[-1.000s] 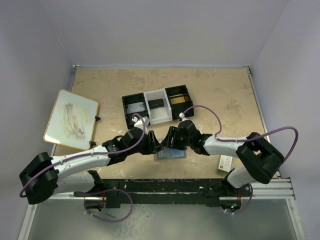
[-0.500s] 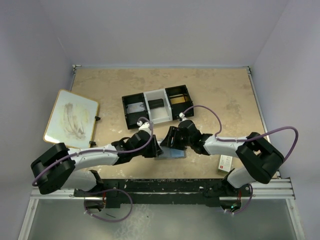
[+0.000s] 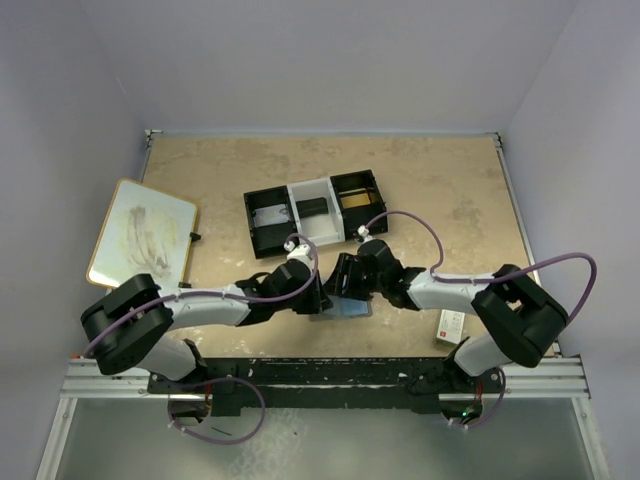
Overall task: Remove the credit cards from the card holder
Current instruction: Remove the credit card from the card holder.
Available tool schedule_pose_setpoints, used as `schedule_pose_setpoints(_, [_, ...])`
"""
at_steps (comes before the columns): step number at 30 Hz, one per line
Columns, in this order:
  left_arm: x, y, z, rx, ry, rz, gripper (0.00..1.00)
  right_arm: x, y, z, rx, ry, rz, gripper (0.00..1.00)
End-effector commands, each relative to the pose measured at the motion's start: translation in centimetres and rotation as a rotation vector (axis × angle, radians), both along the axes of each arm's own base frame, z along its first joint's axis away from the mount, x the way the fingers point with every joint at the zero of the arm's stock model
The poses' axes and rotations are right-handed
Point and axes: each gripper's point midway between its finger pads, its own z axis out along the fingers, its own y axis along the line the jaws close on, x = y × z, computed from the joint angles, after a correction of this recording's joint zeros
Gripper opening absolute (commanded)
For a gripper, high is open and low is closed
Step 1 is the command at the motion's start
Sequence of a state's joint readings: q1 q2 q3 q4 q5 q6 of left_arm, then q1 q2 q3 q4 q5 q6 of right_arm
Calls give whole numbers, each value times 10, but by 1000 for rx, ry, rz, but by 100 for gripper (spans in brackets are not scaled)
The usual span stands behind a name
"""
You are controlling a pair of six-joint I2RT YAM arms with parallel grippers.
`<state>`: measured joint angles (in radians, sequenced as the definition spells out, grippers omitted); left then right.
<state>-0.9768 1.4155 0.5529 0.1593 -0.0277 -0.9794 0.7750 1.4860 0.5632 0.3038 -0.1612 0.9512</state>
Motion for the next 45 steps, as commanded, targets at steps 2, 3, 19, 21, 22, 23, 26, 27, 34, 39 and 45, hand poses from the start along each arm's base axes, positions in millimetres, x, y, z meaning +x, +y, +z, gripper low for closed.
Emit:
schedule_pose_setpoints(2, [11, -24, 22, -68, -52, -28, 12, -11, -2, 1, -5, 30, 40, 56])
schedule_pose_setpoints(3, [13, -24, 22, -63, -55, -21, 10, -9, -3, 5, -8, 24, 39, 58])
schedule_pose_setpoints(19, [18, -30, 29, 80, -85, -41, 14, 21, -88, 55, -243, -69, -266, 81])
schedule_pose_setpoints(21, [15, -41, 29, 83, -86, -71, 18, 22, -103, 57, -242, -78, -311, 82])
schedule_pose_setpoints(22, [13, -48, 29, 76, -84, -86, 20, 23, -108, 57, -237, -79, -325, 82])
schedule_pose_setpoints(23, [10, -54, 27, 72, -77, -99, 22, 24, -114, 56, -229, -79, -336, 82])
schedule_pose_setpoints(26, [4, -71, 26, 64, -73, -122, 27, 25, -128, 51, -206, -61, -360, 82])
schedule_pose_setpoints(27, [2, -75, 27, 61, -76, -127, 28, 25, -131, 50, -192, -60, -365, 82])
schedule_pose_setpoints(34, [-9, -74, 29, 70, -53, -157, 39, 30, -122, 52, -84, -92, -278, 82])
schedule_pose_setpoints(39, [-11, -52, 52, 17, -86, -83, 44, 32, -101, 55, -44, -99, -142, 80])
schedule_pose_setpoints(45, [-16, -6, 37, 28, -43, 82, 44, 41, -95, 32, -116, -88, -38, 75])
